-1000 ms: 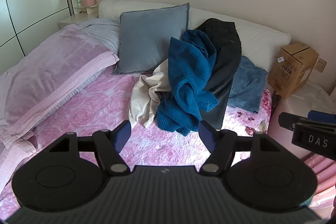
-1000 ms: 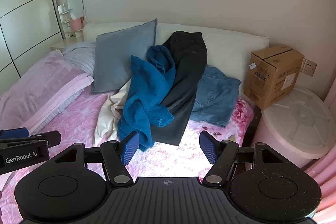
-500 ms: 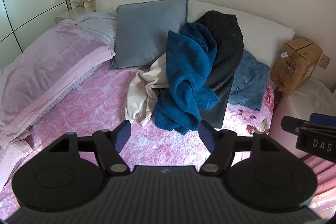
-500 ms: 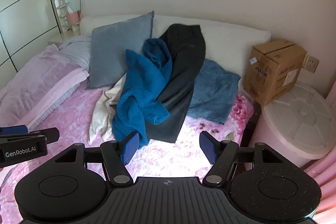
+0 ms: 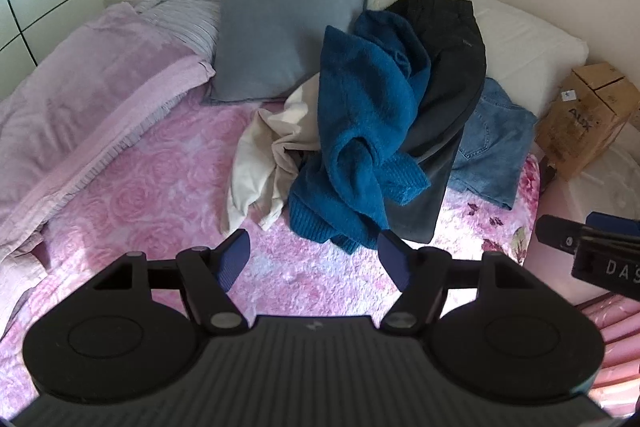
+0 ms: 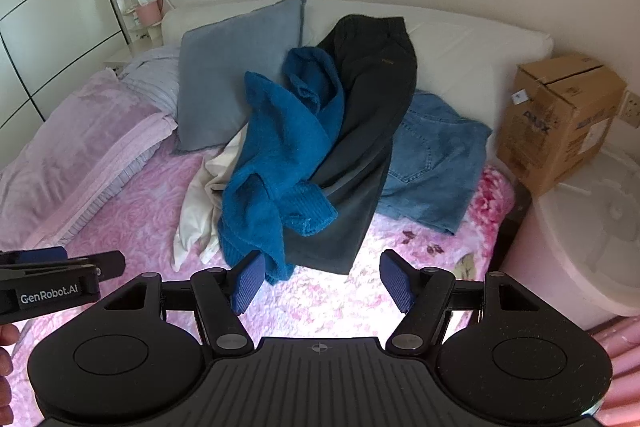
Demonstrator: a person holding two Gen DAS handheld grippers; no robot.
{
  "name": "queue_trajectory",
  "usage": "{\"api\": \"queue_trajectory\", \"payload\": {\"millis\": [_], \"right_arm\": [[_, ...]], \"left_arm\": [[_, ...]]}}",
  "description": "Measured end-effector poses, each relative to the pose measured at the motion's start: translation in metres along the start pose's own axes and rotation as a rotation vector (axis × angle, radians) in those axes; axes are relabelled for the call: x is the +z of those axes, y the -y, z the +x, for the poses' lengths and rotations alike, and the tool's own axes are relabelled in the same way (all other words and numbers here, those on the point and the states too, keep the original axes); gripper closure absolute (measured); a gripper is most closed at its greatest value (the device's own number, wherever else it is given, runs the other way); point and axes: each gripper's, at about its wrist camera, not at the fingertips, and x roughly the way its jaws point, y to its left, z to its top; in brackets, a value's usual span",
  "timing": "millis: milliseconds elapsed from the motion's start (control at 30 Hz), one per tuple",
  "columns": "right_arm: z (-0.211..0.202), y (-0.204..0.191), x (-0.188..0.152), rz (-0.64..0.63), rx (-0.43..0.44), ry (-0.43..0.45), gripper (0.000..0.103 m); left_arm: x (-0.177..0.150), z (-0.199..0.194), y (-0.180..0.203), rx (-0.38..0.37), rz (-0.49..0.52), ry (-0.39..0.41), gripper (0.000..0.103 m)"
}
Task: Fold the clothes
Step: 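Grasp the teal sweater with the left tool while the right tool grasps it too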
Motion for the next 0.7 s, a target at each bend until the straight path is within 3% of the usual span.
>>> {"api": "queue_trajectory", "payload": {"millis": [267,700], "right_arm": [[0.061,0.034,0.038,-0.003,0.028,-0.053,0.036],[0.177,0.088,0.097,0.035,0.060,-0.183,0.036]], "left_arm": [[0.037,0.064,0.020,0.008,-0.011,-0.022,0.036],[0.087,0.183,0.037,0.026,-0.062,-0.138,0.036]]}}
